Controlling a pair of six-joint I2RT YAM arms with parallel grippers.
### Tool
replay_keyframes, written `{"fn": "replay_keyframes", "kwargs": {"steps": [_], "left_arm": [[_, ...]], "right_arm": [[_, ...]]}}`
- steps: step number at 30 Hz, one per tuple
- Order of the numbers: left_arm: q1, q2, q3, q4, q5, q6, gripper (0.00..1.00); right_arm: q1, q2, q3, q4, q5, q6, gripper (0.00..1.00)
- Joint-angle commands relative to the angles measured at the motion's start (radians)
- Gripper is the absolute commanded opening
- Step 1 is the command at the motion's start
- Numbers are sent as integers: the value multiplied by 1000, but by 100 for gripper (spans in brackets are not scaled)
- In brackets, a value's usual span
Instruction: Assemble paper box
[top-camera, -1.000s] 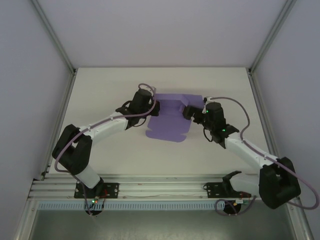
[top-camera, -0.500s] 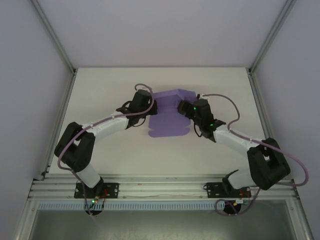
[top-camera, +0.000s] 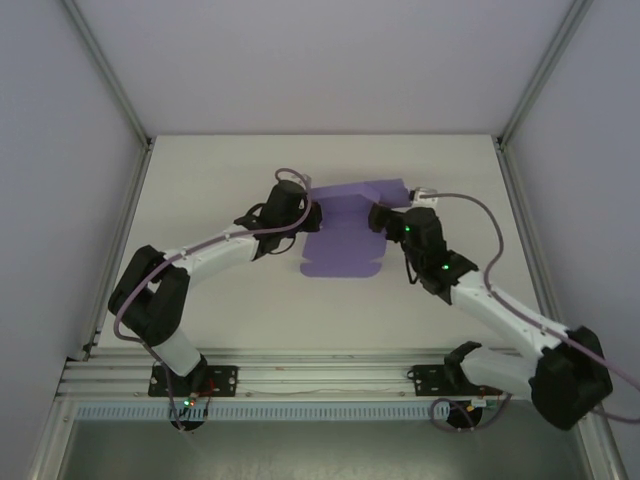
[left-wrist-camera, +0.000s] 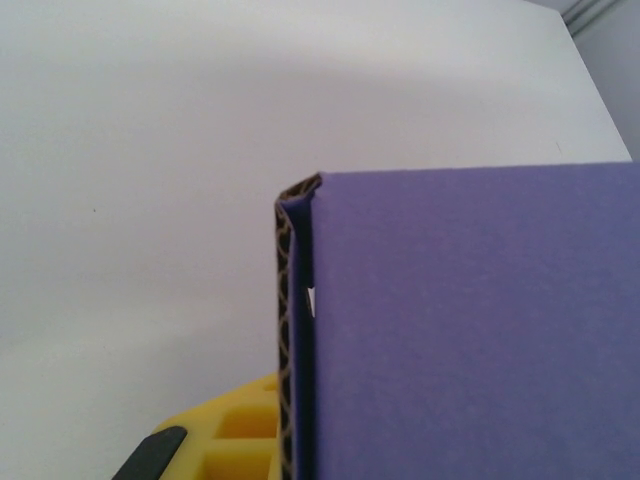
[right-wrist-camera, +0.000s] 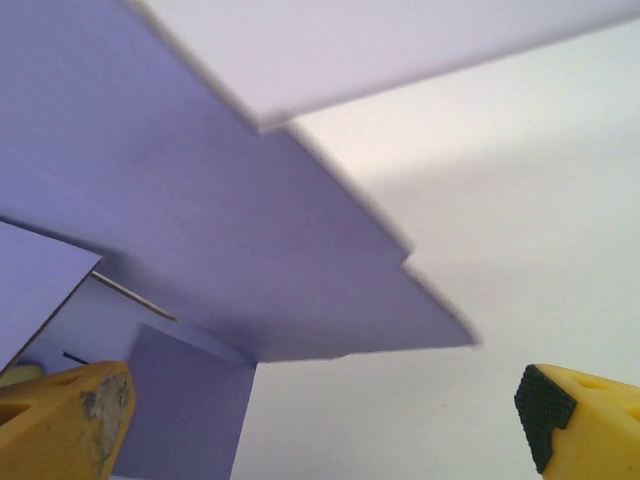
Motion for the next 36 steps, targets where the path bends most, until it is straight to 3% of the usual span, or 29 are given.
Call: {"fn": "replay_keyframes", "kwargs": {"steps": [1,5,7,9,13,17,22,30,36], "left_arm": [[14,-15,19,-74,56,81,0],[19,-16,18,-115,127,146,0],[19,-17,26,-128,159,168,0],[19,-15,33,-141,184,190,0],[19,-21,45,-179,179,214,0],[20,-33,38,-187,176,224,0],[19,-45,29,-173,173,215,0],[19,-41,55,-188,192,217,0],[19,-45,54,-190,203,213,0]], "right_arm": [[-62,-128,-18,-162,-76,-157,100],[-160,-242,9,-300,-276,-289,100],[-193,-247,53,-412,-438,-387,100],[-203,-220,102,-488,-522,-445,97],[-208,-133,199,-581,-542,-486,84],[-209,-62,256,-596,-550,-503,58],[-208,-16,261,-607,-619,-527,56],[-209,31,248,-600,-623,-535,27],[-208,66,252,-585,-633,-543,19]]}}
